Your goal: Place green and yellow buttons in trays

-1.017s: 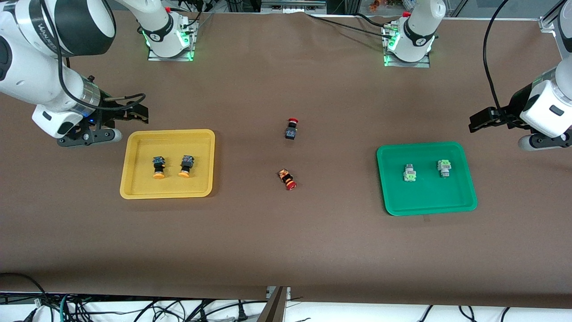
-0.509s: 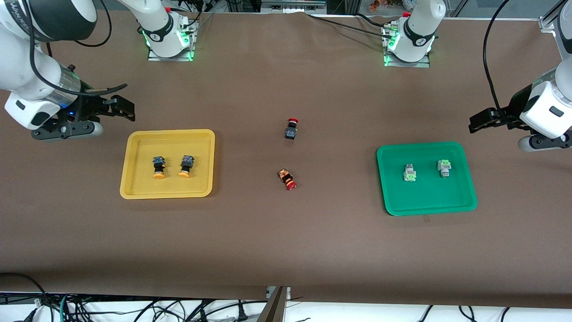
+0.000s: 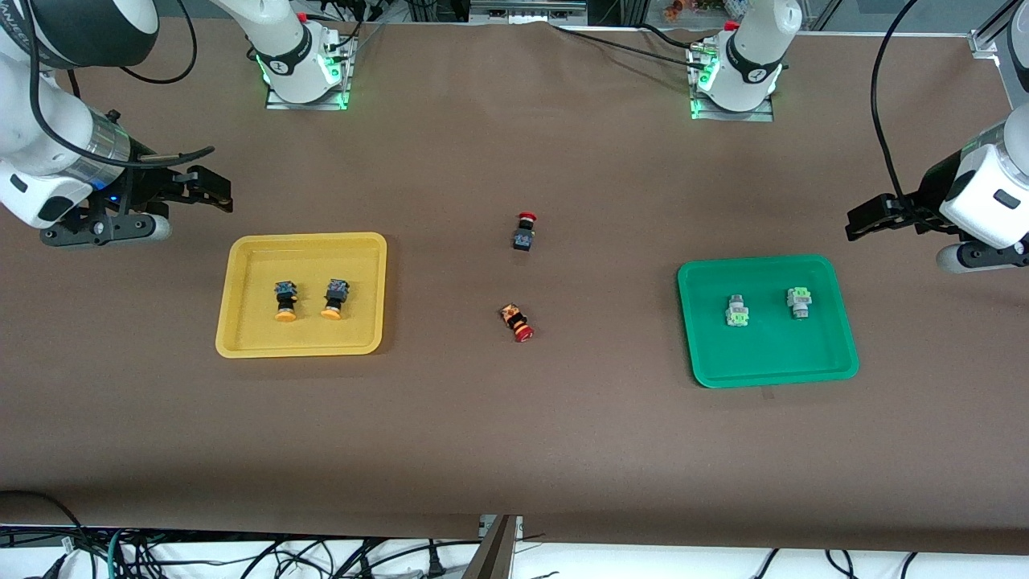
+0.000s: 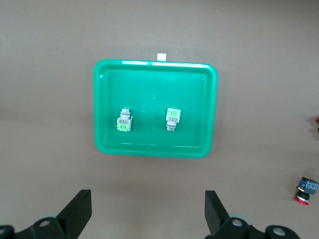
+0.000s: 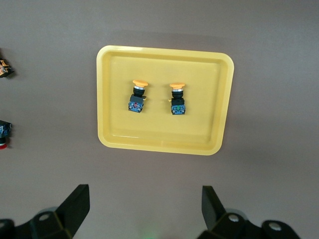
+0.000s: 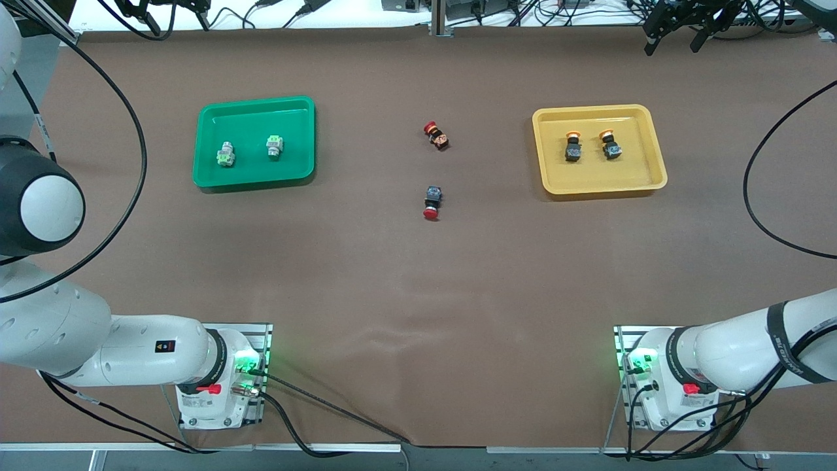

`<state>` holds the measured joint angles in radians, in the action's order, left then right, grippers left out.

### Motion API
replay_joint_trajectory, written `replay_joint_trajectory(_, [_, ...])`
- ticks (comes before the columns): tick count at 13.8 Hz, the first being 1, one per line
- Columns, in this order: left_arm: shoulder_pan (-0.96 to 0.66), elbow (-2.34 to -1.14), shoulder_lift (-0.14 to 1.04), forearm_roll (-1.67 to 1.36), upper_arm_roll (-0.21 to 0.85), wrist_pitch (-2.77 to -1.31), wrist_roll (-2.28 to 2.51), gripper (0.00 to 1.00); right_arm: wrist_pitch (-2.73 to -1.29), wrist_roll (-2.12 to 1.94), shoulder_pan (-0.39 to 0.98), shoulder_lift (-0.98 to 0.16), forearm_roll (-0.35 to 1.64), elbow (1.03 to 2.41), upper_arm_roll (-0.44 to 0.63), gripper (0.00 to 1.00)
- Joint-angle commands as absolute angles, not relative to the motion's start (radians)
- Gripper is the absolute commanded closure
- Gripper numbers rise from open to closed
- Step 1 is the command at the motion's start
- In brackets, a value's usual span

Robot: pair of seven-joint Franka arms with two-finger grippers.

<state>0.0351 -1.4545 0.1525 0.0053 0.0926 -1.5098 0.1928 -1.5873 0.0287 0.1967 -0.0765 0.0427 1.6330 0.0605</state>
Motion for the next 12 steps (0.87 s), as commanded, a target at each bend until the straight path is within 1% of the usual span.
replay_joint_trajectory(1, [0.031,-1.42,0.169,0.003,0.089,-1.5,0.175,0.0,-1.568,0.031,0.216,-0.069,0.029,1.618,0.072,0.01])
replay_joint_trajectory(6, [0.032,-1.42,0.169,0.002,0.089,-1.5,0.175,0.0,-1.575,0.029,0.218,-0.071,0.034,1.611,0.069,0.01])
replay_joint_trajectory(9, [0.032,-1.42,0.169,0.002,0.089,-1.5,0.175,0.0,-1.566,0.025,0.219,-0.094,0.025,1.562,0.069,0.01])
replay_joint_trajectory(12, [0.032,-1.42,0.169,0.002,0.089,-1.5,0.175,0.0,-1.569,0.023,0.215,-0.097,0.023,1.548,0.072,0.01])
